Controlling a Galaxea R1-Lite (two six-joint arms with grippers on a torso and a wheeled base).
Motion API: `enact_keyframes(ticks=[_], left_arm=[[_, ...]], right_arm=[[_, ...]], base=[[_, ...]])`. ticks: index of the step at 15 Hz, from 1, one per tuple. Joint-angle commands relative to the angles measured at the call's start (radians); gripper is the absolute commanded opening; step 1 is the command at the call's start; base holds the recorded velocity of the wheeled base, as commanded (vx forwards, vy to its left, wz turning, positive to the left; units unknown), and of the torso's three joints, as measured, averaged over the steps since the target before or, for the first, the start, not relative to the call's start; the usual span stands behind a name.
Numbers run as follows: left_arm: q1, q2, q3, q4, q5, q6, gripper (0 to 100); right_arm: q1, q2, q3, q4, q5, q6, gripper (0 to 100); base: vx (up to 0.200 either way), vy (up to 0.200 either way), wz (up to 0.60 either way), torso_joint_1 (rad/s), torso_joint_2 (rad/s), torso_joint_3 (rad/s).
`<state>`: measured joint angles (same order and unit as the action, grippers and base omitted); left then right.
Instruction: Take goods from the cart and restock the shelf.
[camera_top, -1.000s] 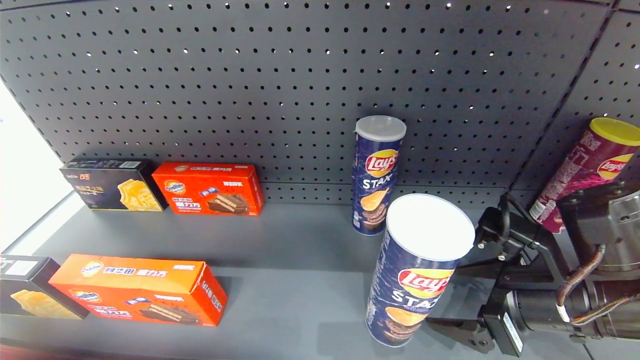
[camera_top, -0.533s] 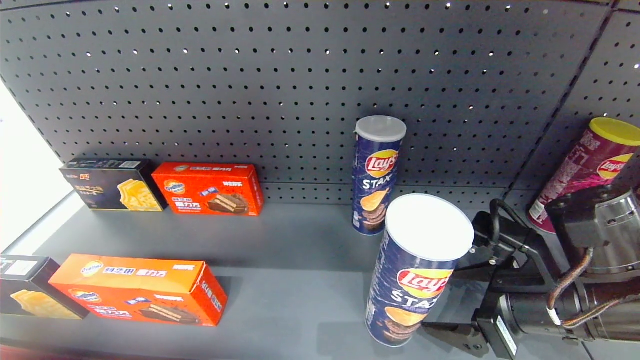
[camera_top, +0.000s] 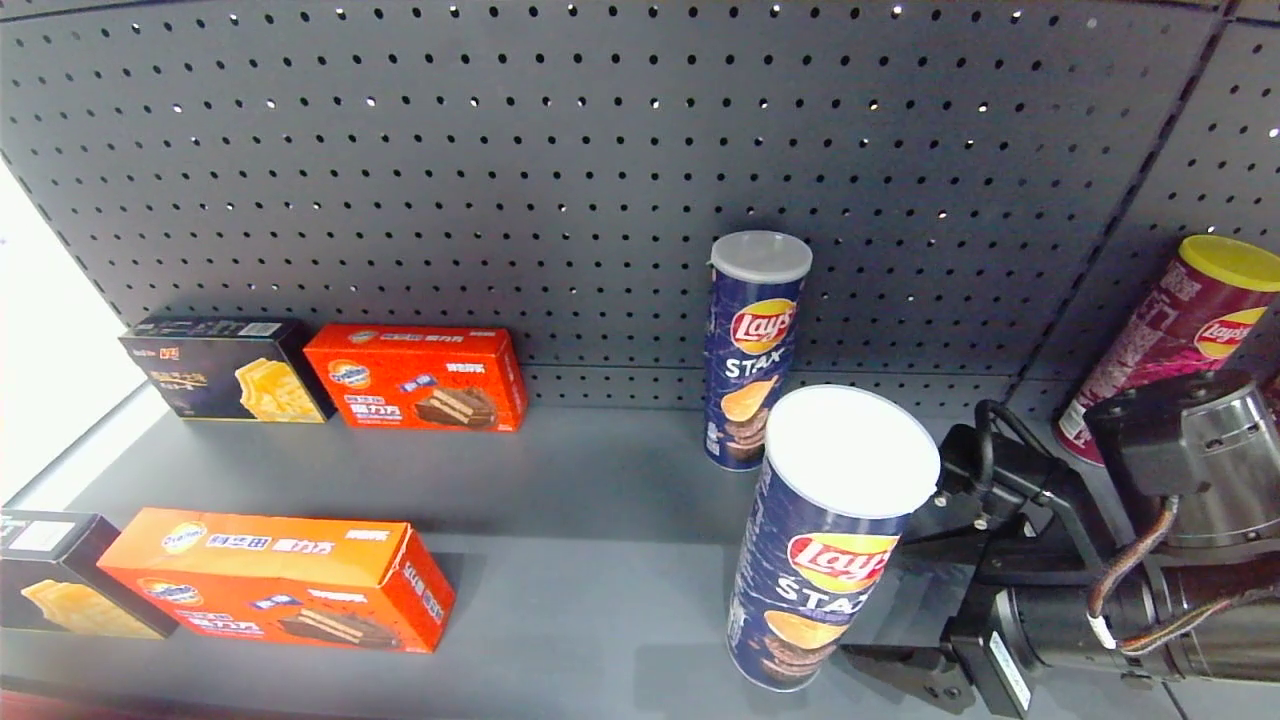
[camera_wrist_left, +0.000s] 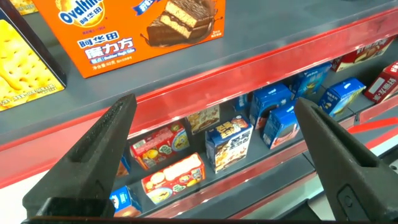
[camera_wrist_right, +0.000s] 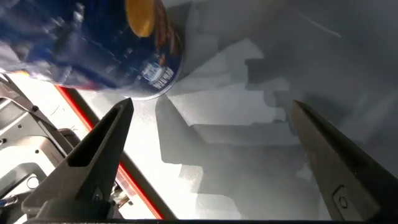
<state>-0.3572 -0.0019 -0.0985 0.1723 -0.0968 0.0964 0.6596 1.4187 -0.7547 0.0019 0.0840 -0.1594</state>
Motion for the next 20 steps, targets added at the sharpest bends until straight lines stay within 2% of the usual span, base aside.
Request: enact_keyframes(ticks=[1, 5, 20], left_arm=[[0.0, 0.002, 0.0, -0.001, 0.0, 0.0, 100], [-0.002, 0.002, 0.0, -0.001, 0.0, -0.01, 100], [-0.002, 0.002, 0.0, -0.001, -0.001, -0.01, 100]], right_arm=[[-0.021, -0.021, 0.001, 0.001, 0.0, 0.0, 100], [-0.018, 0.008, -0.012, 0.0, 0.002, 0.0, 100], [-0.003, 0.019, -0.035, 0.0, -0.001, 0.0, 100]], base=[[0.0, 0.0, 0.0, 0.0, 0.0, 0.0], [0.0, 0.0, 0.0, 0.0, 0.0, 0.0], [0.0, 0.0, 0.0, 0.0, 0.0, 0.0]])
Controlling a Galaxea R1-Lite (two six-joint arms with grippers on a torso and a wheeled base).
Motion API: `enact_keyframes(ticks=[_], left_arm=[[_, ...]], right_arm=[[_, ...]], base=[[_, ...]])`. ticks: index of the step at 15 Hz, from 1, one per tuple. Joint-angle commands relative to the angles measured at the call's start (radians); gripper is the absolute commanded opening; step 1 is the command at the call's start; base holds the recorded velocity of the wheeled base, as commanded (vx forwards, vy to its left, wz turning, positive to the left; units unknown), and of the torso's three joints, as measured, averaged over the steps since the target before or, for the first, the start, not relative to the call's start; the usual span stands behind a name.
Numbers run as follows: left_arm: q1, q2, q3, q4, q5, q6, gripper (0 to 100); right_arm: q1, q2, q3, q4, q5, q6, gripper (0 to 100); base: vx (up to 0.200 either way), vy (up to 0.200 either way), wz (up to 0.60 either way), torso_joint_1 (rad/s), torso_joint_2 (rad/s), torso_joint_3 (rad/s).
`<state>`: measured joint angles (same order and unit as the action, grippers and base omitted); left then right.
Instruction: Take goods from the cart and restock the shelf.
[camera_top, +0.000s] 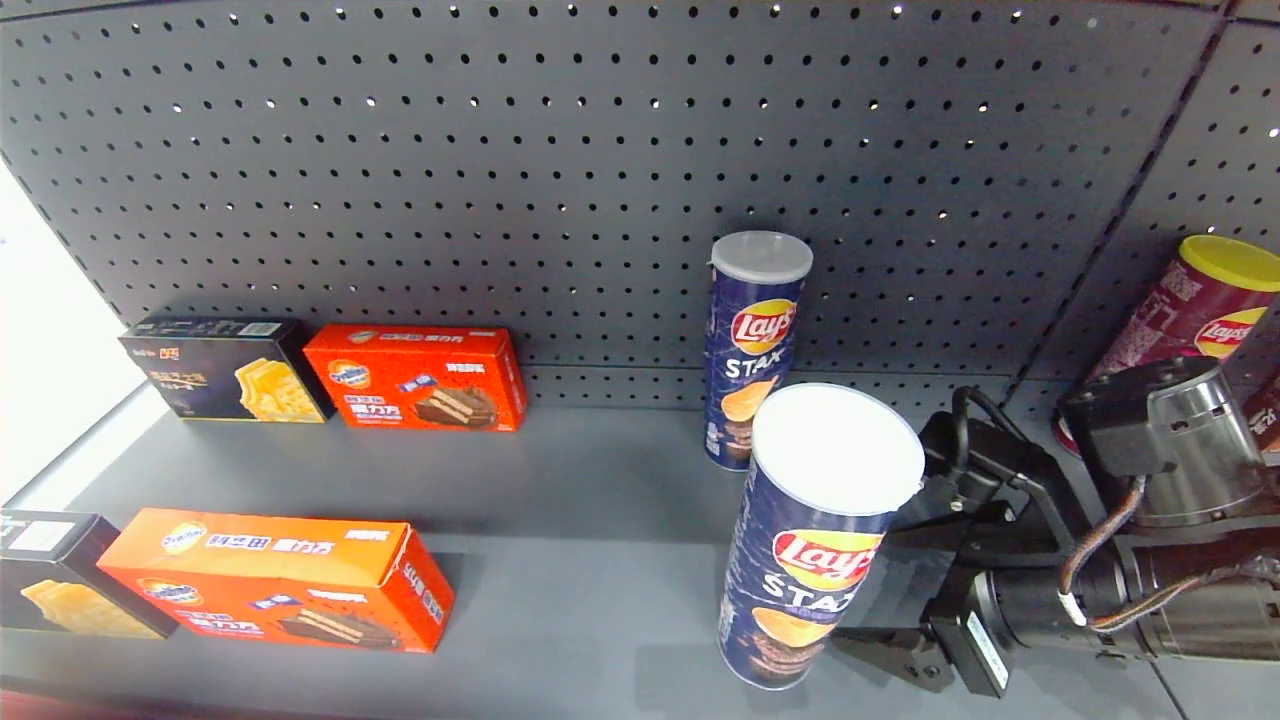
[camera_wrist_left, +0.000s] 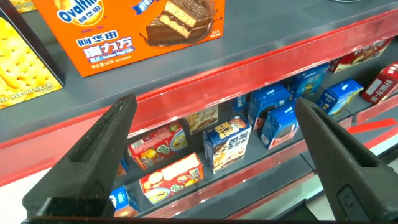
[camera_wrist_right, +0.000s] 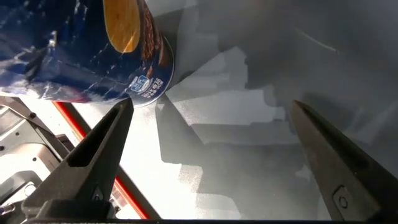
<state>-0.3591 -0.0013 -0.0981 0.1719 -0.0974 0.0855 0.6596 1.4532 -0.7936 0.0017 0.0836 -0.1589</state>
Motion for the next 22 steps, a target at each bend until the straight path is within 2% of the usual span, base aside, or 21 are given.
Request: enact_keyframes(ticks=[1, 4, 6, 8, 10, 13, 16, 20, 22], left_arm=[[0.0, 0.001, 0.0, 0.0, 0.001, 0.0, 100], [0.002, 0.001, 0.0, 0.0, 0.001, 0.0, 100], [0.002, 0.001, 0.0, 0.0, 0.001, 0.0, 100], [0.002, 0.001, 0.0, 0.0, 0.001, 0.0, 100], [0.002, 0.001, -0.002, 0.0, 0.001, 0.0, 100], [0.002, 0.006, 0.0, 0.0, 0.001, 0.002, 100], [0.002, 0.006, 0.0, 0.0, 0.001, 0.002, 100], [0.002, 0.01, 0.0, 0.0, 0.001, 0.002, 100], [0.002, 0.009, 0.0, 0.0, 0.001, 0.002, 100]], right_arm=[[-0.006, -0.05, 0.007, 0.0, -0.001, 0.001, 100], [-0.064, -0.251, 0.01, 0.0, -0.036, 0.013, 100], [-0.067, -0.372, 0.059, -0.009, -0.067, 0.019, 100], [-0.066, -0.534, 0.208, -0.046, -0.119, 0.03, 100], [-0.072, -0.657, 0.301, -0.046, -0.137, 0.047, 100], [-0.08, -0.757, 0.384, -0.045, -0.162, 0.048, 100], [-0.153, -0.86, 0.458, -0.043, -0.162, 0.048, 100], [-0.356, -1.085, 0.562, -0.037, -0.154, 0.078, 100], [-0.485, -1.169, 0.602, -0.035, -0.156, 0.101, 100]], base=[[0.0, 0.0, 0.0, 0.0, 0.0, 0.0], [0.0, 0.0, 0.0, 0.0, 0.0, 0.0], [0.0, 0.0, 0.0, 0.0, 0.0, 0.0], [0.0, 0.0, 0.0, 0.0, 0.0, 0.0], [0.0, 0.0, 0.0, 0.0, 0.0, 0.0], [0.0, 0.0, 0.0, 0.0, 0.0, 0.0], [0.0, 0.0, 0.0, 0.0, 0.0, 0.0], [0.0, 0.0, 0.0, 0.0, 0.0, 0.0], [0.0, 0.0, 0.0, 0.0, 0.0, 0.0]])
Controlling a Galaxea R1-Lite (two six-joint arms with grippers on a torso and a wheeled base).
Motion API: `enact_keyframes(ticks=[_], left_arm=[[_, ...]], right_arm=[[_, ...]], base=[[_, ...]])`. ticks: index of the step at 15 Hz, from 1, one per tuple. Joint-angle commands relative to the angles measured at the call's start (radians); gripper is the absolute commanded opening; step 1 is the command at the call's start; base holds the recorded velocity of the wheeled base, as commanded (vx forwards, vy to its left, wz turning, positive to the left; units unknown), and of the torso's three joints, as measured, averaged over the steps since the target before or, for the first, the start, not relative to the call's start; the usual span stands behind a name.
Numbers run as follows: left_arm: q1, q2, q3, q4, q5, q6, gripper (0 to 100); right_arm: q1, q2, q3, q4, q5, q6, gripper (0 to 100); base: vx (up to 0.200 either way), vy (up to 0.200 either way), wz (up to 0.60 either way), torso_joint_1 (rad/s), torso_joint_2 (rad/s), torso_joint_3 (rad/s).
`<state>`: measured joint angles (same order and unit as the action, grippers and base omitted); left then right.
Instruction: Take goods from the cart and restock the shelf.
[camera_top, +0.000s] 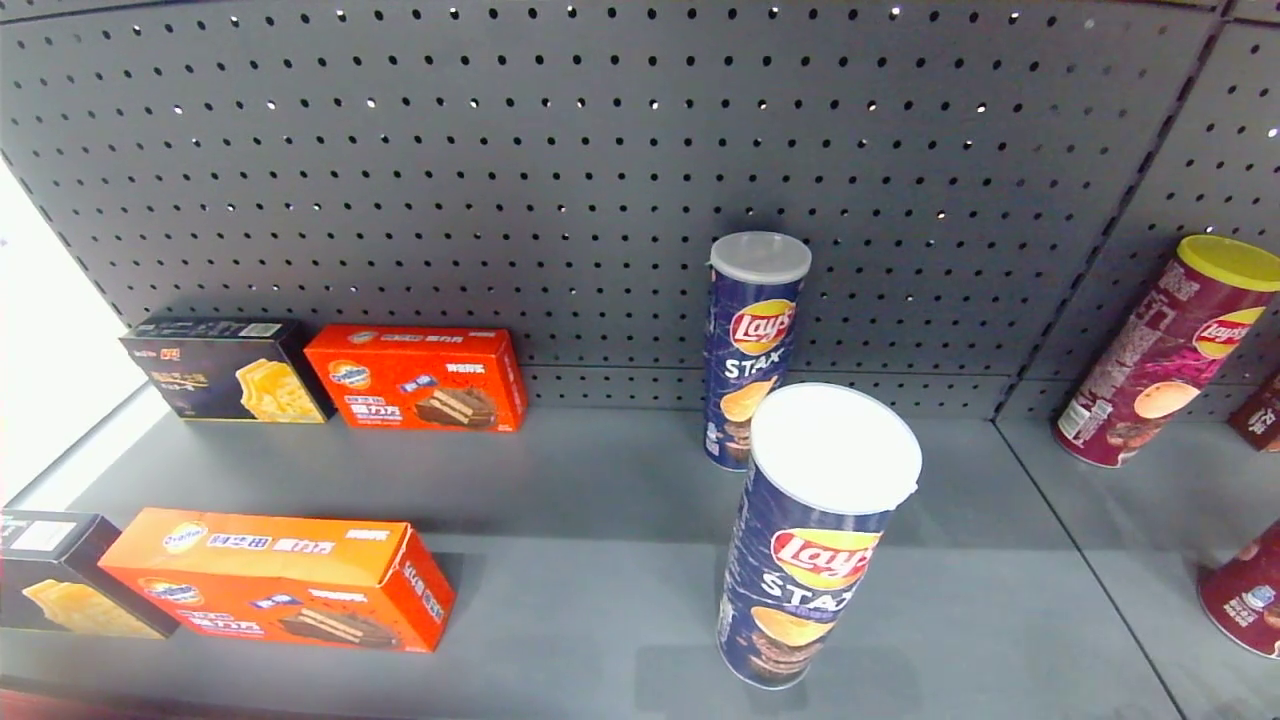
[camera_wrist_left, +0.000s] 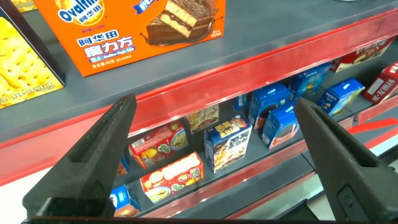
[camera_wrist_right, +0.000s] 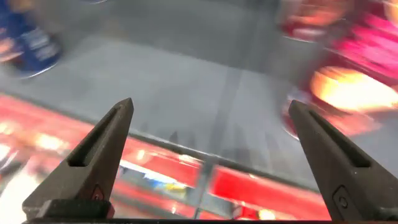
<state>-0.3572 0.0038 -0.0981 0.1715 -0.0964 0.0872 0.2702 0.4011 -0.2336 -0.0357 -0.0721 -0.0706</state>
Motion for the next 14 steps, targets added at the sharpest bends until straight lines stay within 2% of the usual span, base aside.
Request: enact_keyframes(ticks=[1, 4, 6, 9, 10, 11, 13, 14], left_arm=[[0.0, 0.004, -0.002, 0.0, 0.0, 0.0, 100], [0.0, 0.005, 0.0, 0.0, -0.002, 0.0, 100], [0.0, 0.004, 0.0, 0.0, 0.0, 0.0, 100], [0.0, 0.002, 0.0, 0.0, 0.0, 0.0, 100], [0.0, 0.001, 0.0, 0.0, 0.0, 0.0, 100], [0.0, 0.001, -0.002, 0.0, -0.002, 0.0, 100], [-0.002, 0.001, 0.0, 0.0, -0.002, 0.0, 100], [-0.002, -0.001, -0.002, 0.0, 0.0, 0.0, 100]], right_arm=[[-0.16, -0.149, 0.054, 0.002, 0.003, 0.018, 100], [-0.289, -0.288, 0.14, 0.002, 0.006, 0.025, 100], [-0.272, -0.387, 0.232, -0.013, -0.031, 0.02, 100], [-0.27, -0.393, 0.234, -0.024, -0.028, 0.037, 100], [-0.269, -0.393, 0.234, -0.024, 0.015, 0.029, 100], [-0.27, -0.395, 0.234, 0.02, 0.14, 0.026, 100], [-0.269, -0.396, 0.234, 0.039, 0.06, 0.072, 100], [-0.27, -0.395, 0.234, 0.039, 0.058, 0.078, 100]], base=[[0.0, 0.0, 0.0, 0.0, 0.0, 0.0], [0.0, 0.0, 0.0, 0.0, 0.0, 0.0], [0.0, 0.0, 0.0, 0.0, 0.0, 0.0], [0.0, 0.0, 0.0, 0.0, 0.0, 0.0], [0.0, 0.0, 0.0, 0.0, 0.0, 0.0], [0.0, 0.0, 0.0, 0.0, 0.0, 0.0], [0.0, 0.0, 0.0, 0.0, 0.0, 0.0], [0.0, 0.0, 0.0, 0.0, 0.0, 0.0]])
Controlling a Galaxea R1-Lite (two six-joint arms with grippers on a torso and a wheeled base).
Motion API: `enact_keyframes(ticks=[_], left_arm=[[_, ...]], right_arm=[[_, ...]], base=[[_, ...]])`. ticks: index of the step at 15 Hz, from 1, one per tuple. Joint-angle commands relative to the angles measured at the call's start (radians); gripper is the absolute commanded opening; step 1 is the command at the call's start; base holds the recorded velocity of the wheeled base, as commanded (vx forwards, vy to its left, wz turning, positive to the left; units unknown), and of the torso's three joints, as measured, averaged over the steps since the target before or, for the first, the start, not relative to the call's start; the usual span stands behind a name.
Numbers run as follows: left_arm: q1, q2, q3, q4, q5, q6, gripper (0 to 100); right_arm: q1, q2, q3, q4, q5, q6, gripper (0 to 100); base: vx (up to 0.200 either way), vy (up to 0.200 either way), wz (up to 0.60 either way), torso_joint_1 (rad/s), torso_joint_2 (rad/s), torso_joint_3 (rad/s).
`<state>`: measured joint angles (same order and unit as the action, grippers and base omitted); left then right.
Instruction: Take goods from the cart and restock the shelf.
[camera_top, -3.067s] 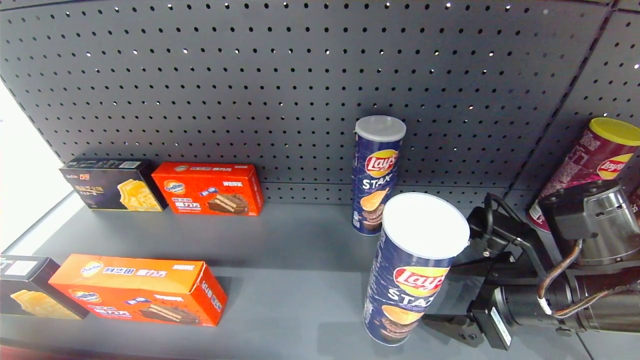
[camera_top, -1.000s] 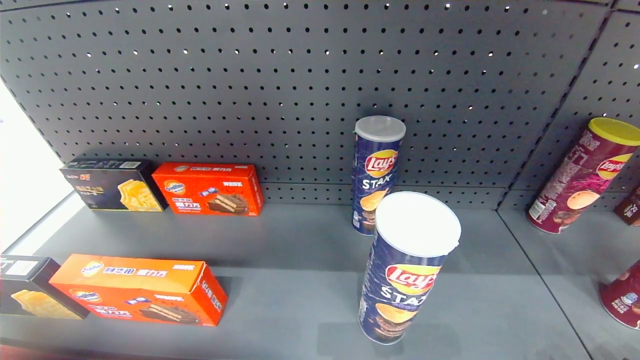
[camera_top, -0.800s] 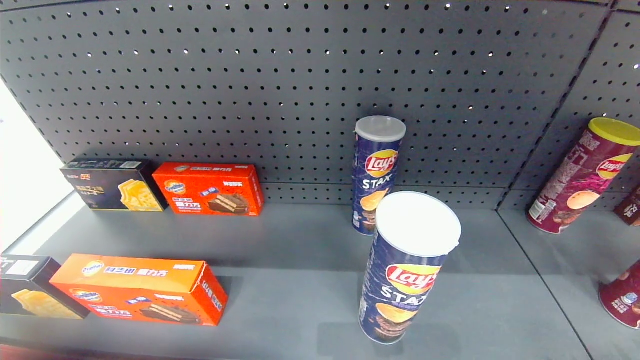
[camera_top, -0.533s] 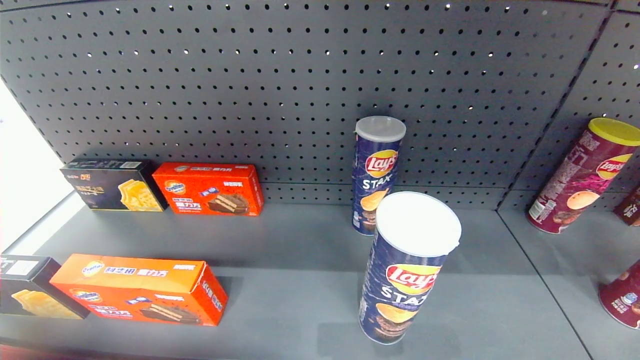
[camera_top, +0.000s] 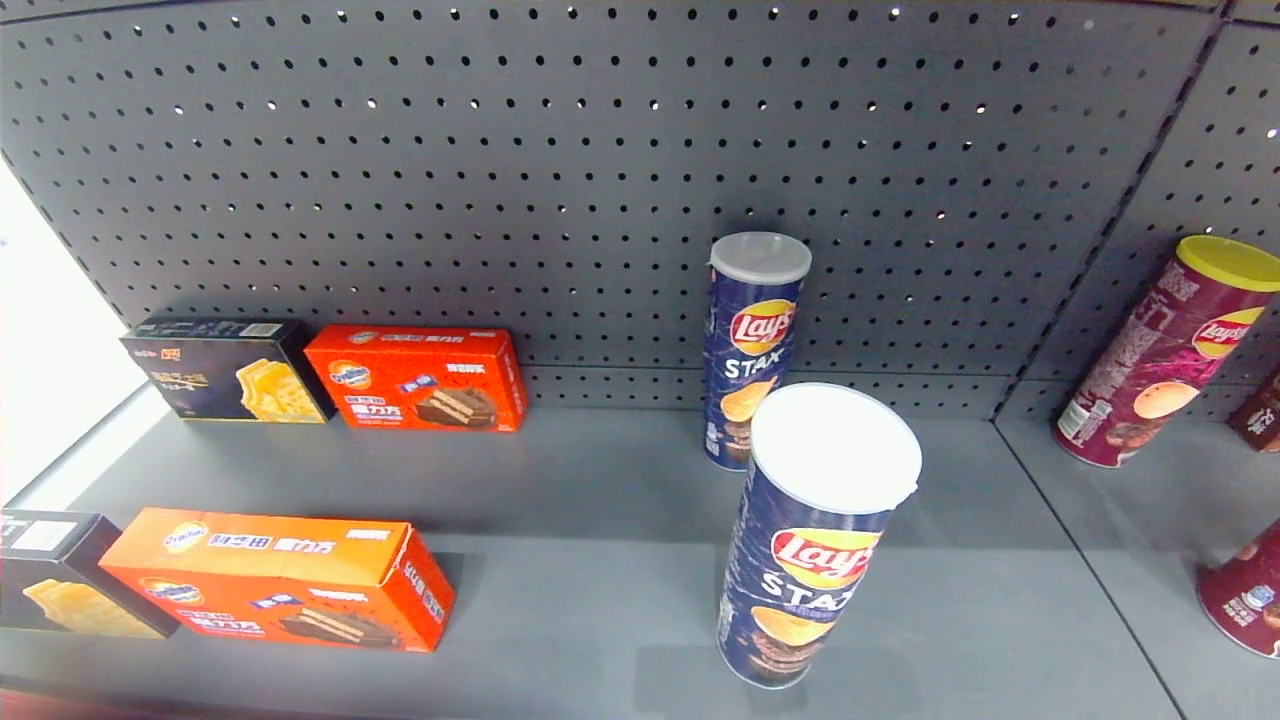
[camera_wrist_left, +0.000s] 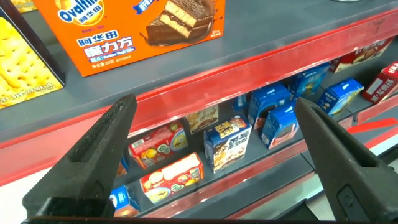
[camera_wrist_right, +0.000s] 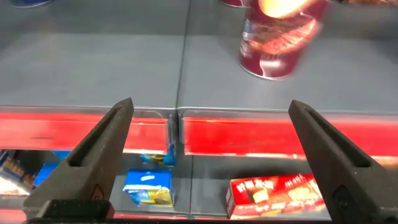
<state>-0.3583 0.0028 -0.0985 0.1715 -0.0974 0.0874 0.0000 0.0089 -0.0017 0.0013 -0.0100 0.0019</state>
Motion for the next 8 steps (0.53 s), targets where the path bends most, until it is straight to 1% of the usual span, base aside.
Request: enact_keyframes(ticks=[1, 2, 3, 4, 5, 6, 7, 8], left_arm=[[0.001, -0.001, -0.001, 0.0, 0.001, 0.0, 100], [0.001, 0.0, 0.0, 0.0, 0.004, 0.0, 100], [0.027, 0.02, -0.004, 0.006, 0.031, 0.0, 100], [0.076, 0.068, -0.004, 0.008, 0.071, 0.0, 100], [0.167, 0.129, -0.004, 0.008, 0.102, 0.0, 100], [0.229, 0.135, -0.004, 0.008, 0.094, 0.003, 100], [0.265, 0.134, -0.004, 0.008, 0.097, 0.003, 100], [0.288, 0.131, -0.004, 0.008, 0.102, 0.002, 100]], right_arm=[[0.0, -0.003, 0.002, 0.002, -0.004, 0.001, 100], [0.0, -0.003, 0.002, 0.002, -0.004, 0.001, 100], [0.0, -0.003, 0.002, 0.002, -0.004, 0.001, 100], [0.0, -0.003, 0.002, 0.002, -0.004, 0.001, 100], [0.0, -0.003, 0.002, 0.002, -0.004, 0.001, 100], [0.0, -0.003, 0.002, 0.002, -0.004, 0.001, 100], [0.0, -0.003, 0.002, 0.002, -0.004, 0.001, 100], [0.0, -0.003, 0.002, 0.002, -0.004, 0.001, 100]], base=[[0.0, 0.0, 0.0, 0.0, 0.0, 0.0], [0.0, 0.0, 0.0, 0.0, 0.0, 0.0], [0.0, 0.0, 0.0, 0.0, 0.0, 0.0], [0.0, 0.0, 0.0, 0.0, 0.0, 0.0], [0.0, 0.0, 0.0, 0.0, 0.0, 0.0], [0.0, 0.0, 0.0, 0.0, 0.0, 0.0], [0.0, 0.0, 0.0, 0.0, 0.0, 0.0], [0.0, 0.0, 0.0, 0.0, 0.0, 0.0]])
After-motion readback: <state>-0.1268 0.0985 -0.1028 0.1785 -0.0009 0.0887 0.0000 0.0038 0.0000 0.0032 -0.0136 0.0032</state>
